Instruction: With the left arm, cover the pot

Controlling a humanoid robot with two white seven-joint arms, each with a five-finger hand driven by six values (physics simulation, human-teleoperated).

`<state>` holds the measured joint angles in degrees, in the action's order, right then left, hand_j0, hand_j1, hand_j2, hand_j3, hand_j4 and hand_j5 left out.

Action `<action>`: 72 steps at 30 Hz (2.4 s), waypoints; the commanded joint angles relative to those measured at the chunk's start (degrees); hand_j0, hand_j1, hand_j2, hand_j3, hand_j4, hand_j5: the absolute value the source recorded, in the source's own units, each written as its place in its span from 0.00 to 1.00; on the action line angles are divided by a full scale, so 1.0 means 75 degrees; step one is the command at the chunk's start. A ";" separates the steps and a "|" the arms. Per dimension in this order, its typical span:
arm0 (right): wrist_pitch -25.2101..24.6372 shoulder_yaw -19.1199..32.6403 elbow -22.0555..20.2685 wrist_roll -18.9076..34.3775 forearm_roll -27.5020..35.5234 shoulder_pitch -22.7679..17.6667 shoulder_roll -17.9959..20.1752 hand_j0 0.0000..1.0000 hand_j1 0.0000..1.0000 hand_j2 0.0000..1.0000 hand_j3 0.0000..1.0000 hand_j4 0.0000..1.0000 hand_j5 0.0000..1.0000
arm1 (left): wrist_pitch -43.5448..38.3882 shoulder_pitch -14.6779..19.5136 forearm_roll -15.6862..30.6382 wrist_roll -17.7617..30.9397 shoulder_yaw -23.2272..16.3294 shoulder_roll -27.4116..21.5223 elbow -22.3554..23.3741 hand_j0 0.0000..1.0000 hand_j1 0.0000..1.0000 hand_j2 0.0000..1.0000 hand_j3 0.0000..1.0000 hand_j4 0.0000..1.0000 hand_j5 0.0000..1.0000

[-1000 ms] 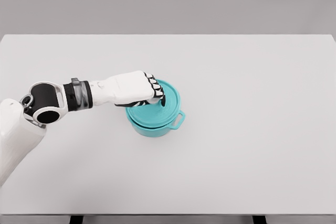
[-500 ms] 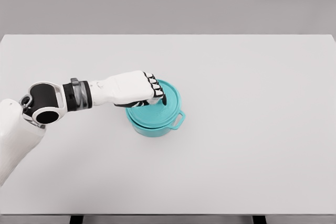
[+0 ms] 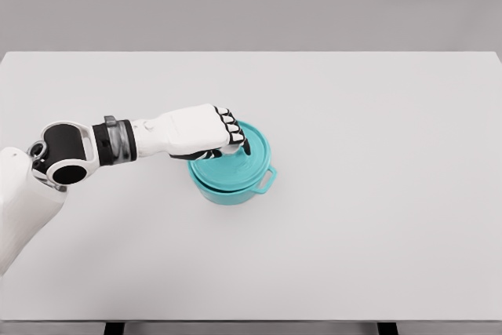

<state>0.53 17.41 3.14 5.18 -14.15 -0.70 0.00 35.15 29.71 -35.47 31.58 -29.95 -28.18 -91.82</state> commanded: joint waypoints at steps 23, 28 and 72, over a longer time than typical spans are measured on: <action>0.0000 -0.0001 0.0003 0.0001 -0.0001 0.0000 0.0000 1.00 1.00 1.00 1.00 1.00 1.00 | -0.0020 0.0023 0.0077 -0.0016 0.0044 -0.0040 -0.0191 0.70 0.70 0.70 0.70 0.70 0.70; 0.0000 -0.0001 0.0003 0.0001 -0.0001 0.0000 0.0000 1.00 1.00 1.00 1.00 1.00 1.00 | -0.0020 0.0023 0.0088 -0.0016 0.0044 -0.0133 -0.0191 0.71 0.71 0.71 0.71 0.71 0.71; 0.0000 -0.0001 0.0003 0.0001 -0.0001 0.0000 0.0000 1.00 1.00 1.00 1.00 1.00 1.00 | -0.0020 -0.1383 0.1600 0.0020 0.3173 -0.3368 -0.0765 1.00 1.00 1.00 1.00 1.00 1.00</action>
<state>0.53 17.41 3.15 5.18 -14.15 -0.70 0.00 35.15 19.16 -23.70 31.78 -6.64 -53.22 -97.84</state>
